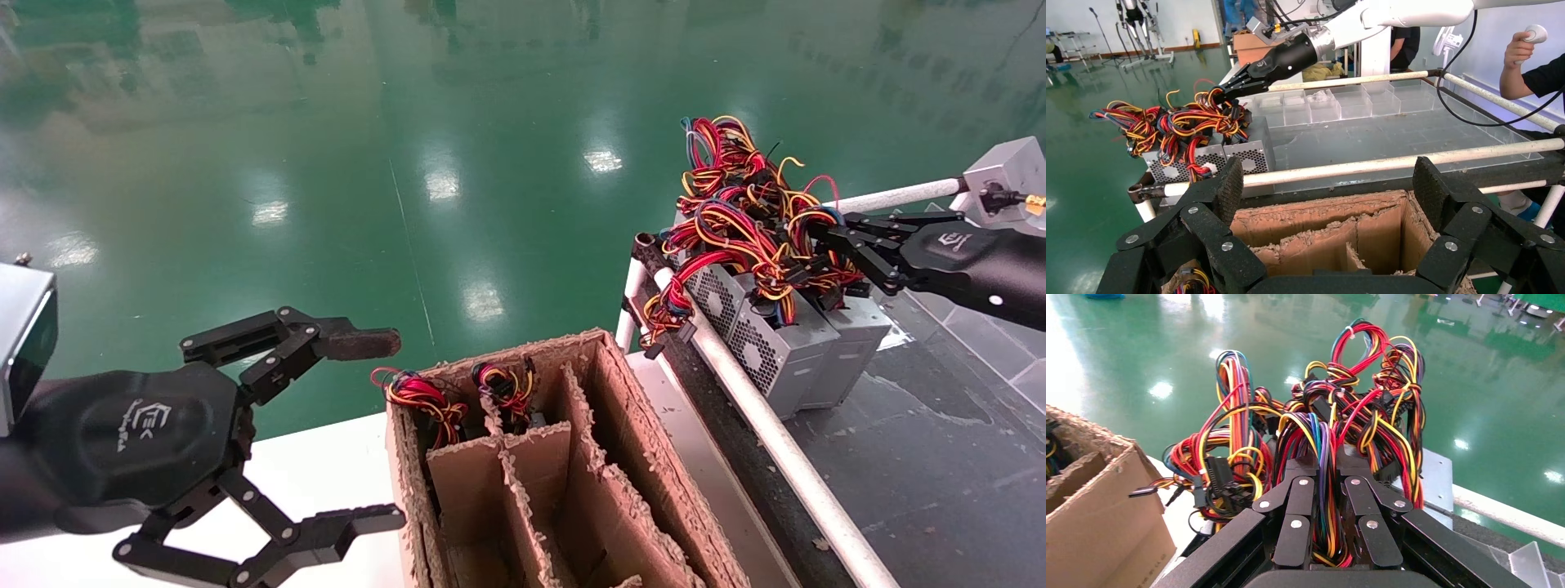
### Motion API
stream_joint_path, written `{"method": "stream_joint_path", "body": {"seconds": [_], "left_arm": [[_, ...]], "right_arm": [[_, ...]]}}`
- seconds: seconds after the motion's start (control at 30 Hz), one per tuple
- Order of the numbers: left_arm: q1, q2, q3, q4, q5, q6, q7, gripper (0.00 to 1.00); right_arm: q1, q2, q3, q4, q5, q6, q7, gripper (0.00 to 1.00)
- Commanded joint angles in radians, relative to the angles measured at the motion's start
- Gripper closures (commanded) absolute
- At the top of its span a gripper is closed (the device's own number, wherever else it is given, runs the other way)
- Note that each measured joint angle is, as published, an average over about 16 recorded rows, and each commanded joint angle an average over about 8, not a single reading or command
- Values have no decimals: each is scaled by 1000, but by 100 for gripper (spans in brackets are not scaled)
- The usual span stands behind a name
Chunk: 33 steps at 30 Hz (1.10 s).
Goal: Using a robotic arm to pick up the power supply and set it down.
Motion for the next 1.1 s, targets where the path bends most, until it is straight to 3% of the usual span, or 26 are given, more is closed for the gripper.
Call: {"method": "stream_joint_path", "body": {"seconds": [0.03, 0.2, 0.27, 0.5, 0.57, 1.1], "left_arm": [[0, 0, 0, 0, 0, 0, 0, 0], [0, 0, 0, 0, 0, 0, 0, 0], [0, 0, 0, 0, 0, 0, 0, 0], [0, 0, 0, 0, 0, 0, 0, 0], [0, 0, 0, 0, 0, 0, 0, 0], [0, 0, 0, 0, 0, 0, 0, 0]], "right_arm": [[-1, 1, 0, -2, 0, -9, 0, 100], [2, 3, 3, -3, 4, -29, -4, 100], [2, 2, 2, -4, 3, -30, -7, 93], [0, -5, 0, -16, 0, -16, -10, 11], [2, -5, 1, -19, 1, -16, -8, 0], [9, 6, 4, -24, 6, -31, -3, 0]]}}
